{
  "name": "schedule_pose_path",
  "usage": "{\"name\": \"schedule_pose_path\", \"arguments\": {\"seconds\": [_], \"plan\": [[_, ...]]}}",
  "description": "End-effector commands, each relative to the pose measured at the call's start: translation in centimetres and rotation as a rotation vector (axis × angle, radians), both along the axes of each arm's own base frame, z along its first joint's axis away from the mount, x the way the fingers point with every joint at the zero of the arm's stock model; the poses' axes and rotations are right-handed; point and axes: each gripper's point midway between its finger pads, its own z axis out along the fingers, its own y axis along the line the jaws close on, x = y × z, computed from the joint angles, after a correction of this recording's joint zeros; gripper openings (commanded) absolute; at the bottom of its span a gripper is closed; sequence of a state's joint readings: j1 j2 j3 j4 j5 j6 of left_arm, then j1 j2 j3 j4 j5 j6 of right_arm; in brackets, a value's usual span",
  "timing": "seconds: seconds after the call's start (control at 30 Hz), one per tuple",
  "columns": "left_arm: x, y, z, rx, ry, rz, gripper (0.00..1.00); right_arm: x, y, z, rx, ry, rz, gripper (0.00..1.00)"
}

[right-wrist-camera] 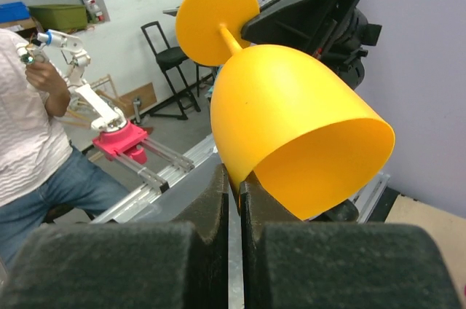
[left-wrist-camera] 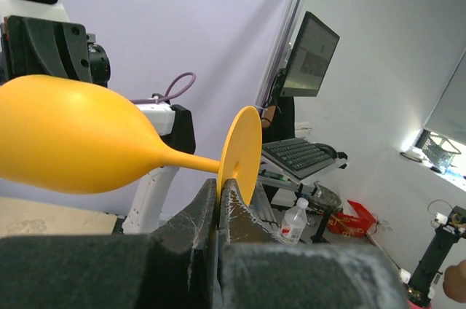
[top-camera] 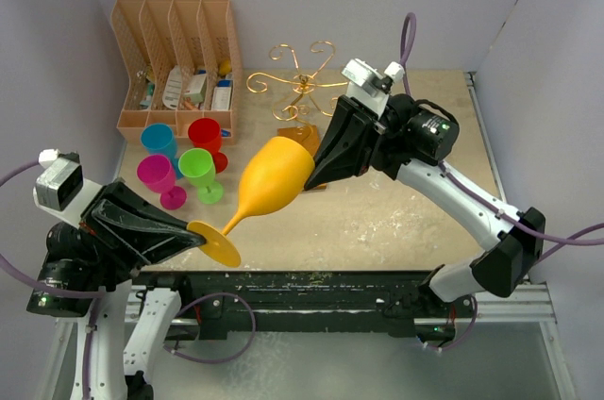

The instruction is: Take the wine glass off the wine glass rack

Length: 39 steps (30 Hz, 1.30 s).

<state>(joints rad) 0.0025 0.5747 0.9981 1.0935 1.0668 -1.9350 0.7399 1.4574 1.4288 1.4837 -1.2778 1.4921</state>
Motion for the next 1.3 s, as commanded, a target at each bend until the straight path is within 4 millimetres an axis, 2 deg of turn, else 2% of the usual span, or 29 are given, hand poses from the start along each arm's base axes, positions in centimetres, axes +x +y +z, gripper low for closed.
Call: {"name": "schedule_pose_path", "arguments": {"seconds": [0.0,0.07,0.1,0.17,0.23,0.27,0.33,0.43,0.5,0.53,0.6,0.67,0.8,0.87,0.97,1.17,1.27], "plan": [[2.5,-0.1,-0.8,0.009,0.056,0.039,0.0,-2.0,-1.3,1.4,0.084,-0.086,0.017,0.0],[2.6,-0.1,-1.1,0.016,0.065,0.044,0.0,-2.1,-1.5,0.7,0.058,-0.091,0.016,0.0],[2.7,-0.1,-1.2,0.019,0.067,0.047,0.06,-2.3,-1.6,0.6,0.055,-0.097,0.016,0.0],[2.7,-0.1,-1.5,0.022,0.073,0.051,0.42,-2.7,-1.9,0.4,0.053,-0.11,0.016,0.0],[3.0,-0.2,-2.0,0.036,0.082,0.06,0.7,-3.2,-2.4,0.1,0.05,-0.13,0.017,0.0],[3.4,-0.2,-2.3,0.05,0.105,0.068,0.78,-3.5,-2.7,0.0,0.051,-0.144,0.016,0.0],[4.3,-0.4,-3.4,0.088,0.146,0.095,0.85,-4.2,-3.4,-0.1,0.049,-0.175,0.014,0.0],[6.4,-0.4,-6.0,0.167,0.254,0.195,0.87,-4.9,-4.3,-0.7,0.03,-0.206,0.002,0.0],[8.3,0.3,-7.9,0.217,0.331,0.348,0.87,-4.6,-4.1,-1.1,-0.01,-0.181,-0.02,0.0],[9.9,1.1,-8.7,0.227,0.388,0.463,0.87,-4.2,-3.8,-1.1,-0.04,-0.155,-0.041,0.0],[11.6,3.1,-9.7,0.26,0.456,0.67,0.87,-2.2,-2.5,-1.3,-0.076,-0.152,-0.165,0.0],[12.6,5.7,-10.2,0.273,0.497,0.871,0.86,0.6,-1.3,-2.6,-0.139,-0.198,-0.362,0.0],[12.7,10.6,-10.2,0.232,0.521,1.19,0.84,5.0,0.9,-6.0,-0.341,-0.114,-0.558,0.0],[12.6,12.3,-10.6,0.235,0.531,1.293,0.83,7.3,2.6,-8.8,-0.465,-0.103,-0.653,0.0],[12.7,14.4,-11.9,0.279,0.562,1.409,0.82,8.7,4.5,-11.5,-0.577,-0.135,-0.739,0.0],[12.1,18.5,-15.5,0.366,0.672,1.63,0.82,10.9,7.0,-12.8,-0.652,-0.169,-0.907,0.0],[11.4,19.2,-16.4,0.371,0.681,1.673,0.82,12.1,8.2,-12.5,-0.667,-0.17,-0.98,0.0]]}}
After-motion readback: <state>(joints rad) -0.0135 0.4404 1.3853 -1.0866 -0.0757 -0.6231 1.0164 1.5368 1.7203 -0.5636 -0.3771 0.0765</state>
